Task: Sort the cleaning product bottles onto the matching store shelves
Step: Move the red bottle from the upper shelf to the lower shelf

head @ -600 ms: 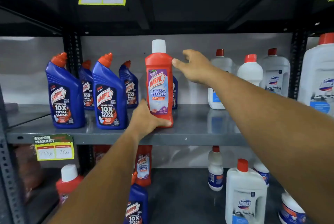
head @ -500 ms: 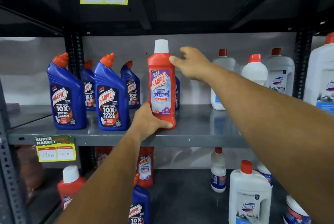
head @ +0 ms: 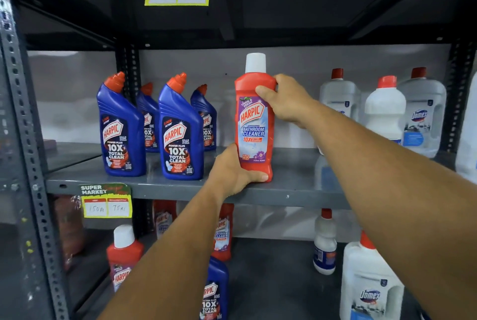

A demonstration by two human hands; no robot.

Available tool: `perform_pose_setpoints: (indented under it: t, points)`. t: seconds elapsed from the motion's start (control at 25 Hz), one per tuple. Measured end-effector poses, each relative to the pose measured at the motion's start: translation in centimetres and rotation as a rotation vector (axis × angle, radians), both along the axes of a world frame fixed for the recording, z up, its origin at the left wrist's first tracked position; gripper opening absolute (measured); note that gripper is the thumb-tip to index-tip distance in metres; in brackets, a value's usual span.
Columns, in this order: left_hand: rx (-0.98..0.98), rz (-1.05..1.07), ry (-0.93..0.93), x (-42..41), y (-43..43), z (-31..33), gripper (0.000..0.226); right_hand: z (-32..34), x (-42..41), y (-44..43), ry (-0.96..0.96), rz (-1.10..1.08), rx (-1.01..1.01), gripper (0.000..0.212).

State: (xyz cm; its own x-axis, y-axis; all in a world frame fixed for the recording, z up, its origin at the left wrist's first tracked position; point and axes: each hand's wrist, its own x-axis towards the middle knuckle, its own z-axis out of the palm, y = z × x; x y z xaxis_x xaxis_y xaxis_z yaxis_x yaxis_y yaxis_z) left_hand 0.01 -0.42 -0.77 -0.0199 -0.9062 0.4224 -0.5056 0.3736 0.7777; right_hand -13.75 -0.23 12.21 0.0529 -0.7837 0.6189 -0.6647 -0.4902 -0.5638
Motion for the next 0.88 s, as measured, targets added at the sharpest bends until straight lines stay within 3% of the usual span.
perform_pose_setpoints:
  t: [0.32,0.44,0.6,0.76,0.88]
  points:
    - [-0.186,-0.053,0.090,-1.3,10.1,-4.2,0.080,-1.4,-3.8,9.2,-0.141,0.294,0.062,0.029]
    - [-0.111,-0.097,0.125,-2.0,12.1,-12.1,0.087,-7.8,-5.8,12.7,-0.042,0.321,0.147,0.030]
    - [0.102,-0.107,0.136,-3.0,10.4,-24.4,0.103,-19.7,-6.7,11.9,-0.048,0.331,0.418,0.039]
    - [0.276,-0.116,0.151,-2.6,7.2,-30.5,0.083,-27.8,-5.4,7.8,-0.028,0.197,0.501,0.048]
    - [0.240,-0.071,0.068,-2.0,5.3,-33.2,0.092,-29.9,-4.3,5.7,-0.002,0.154,0.535,0.050]
